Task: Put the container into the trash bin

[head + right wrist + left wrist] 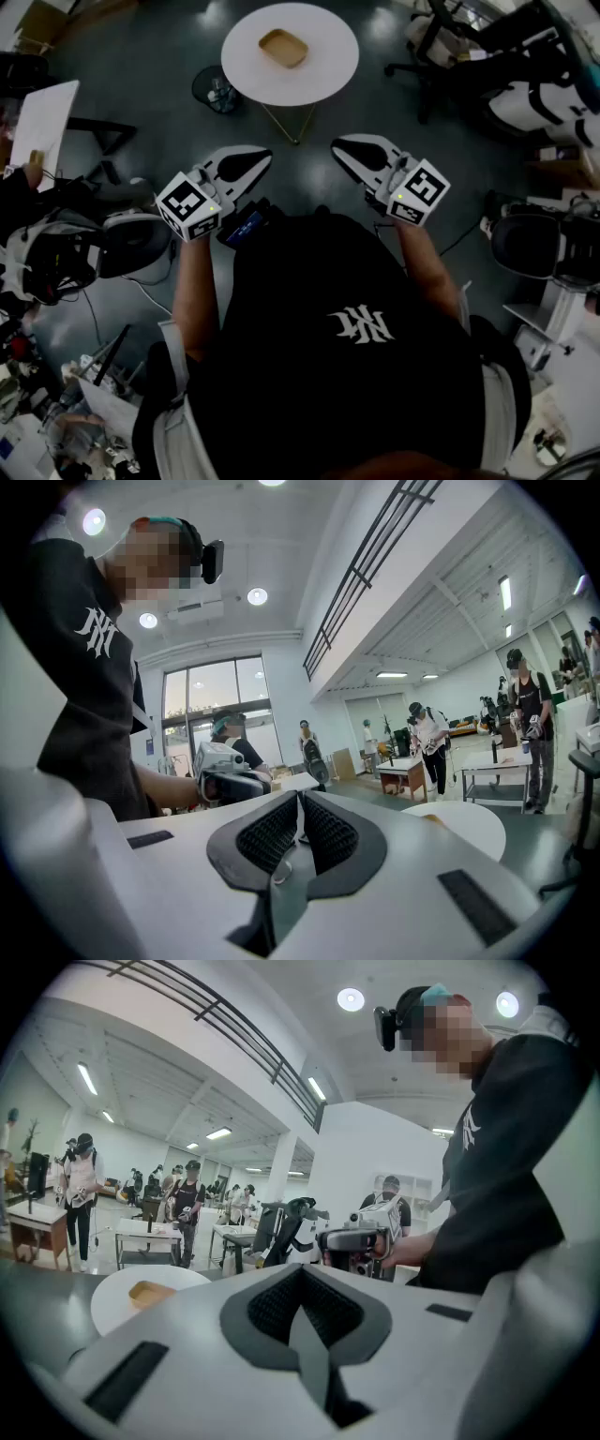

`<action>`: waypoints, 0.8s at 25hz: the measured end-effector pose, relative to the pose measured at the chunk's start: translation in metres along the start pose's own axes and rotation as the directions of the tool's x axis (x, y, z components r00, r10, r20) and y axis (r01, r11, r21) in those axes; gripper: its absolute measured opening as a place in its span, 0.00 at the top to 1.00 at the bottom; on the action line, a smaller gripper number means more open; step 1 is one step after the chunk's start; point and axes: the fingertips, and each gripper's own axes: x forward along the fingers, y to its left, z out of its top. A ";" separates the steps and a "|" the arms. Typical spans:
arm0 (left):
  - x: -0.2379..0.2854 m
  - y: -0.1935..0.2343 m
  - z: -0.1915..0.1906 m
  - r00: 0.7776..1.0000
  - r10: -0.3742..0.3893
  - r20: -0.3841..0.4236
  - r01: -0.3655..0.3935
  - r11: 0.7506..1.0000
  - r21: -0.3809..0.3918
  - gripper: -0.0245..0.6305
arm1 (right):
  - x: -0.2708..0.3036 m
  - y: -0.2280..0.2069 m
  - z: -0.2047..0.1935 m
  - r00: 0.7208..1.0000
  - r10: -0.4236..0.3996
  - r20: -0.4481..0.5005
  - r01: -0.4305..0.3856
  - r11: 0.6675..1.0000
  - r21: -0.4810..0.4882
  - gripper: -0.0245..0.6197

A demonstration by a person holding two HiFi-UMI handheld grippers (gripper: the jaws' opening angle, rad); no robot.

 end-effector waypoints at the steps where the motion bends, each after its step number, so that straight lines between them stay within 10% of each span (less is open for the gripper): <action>1: 0.005 -0.003 0.002 1.000 0.006 0.005 -0.006 1.000 -0.005 0.96 | -0.006 -0.001 -0.001 1.000 0.007 -0.003 -0.007 1.000 0.003 0.89; 20: 0.052 -0.030 0.003 0.998 0.058 -0.004 -0.058 0.997 -0.045 0.96 | -0.051 -0.020 -0.009 0.996 0.079 0.041 -0.080 0.996 0.037 0.89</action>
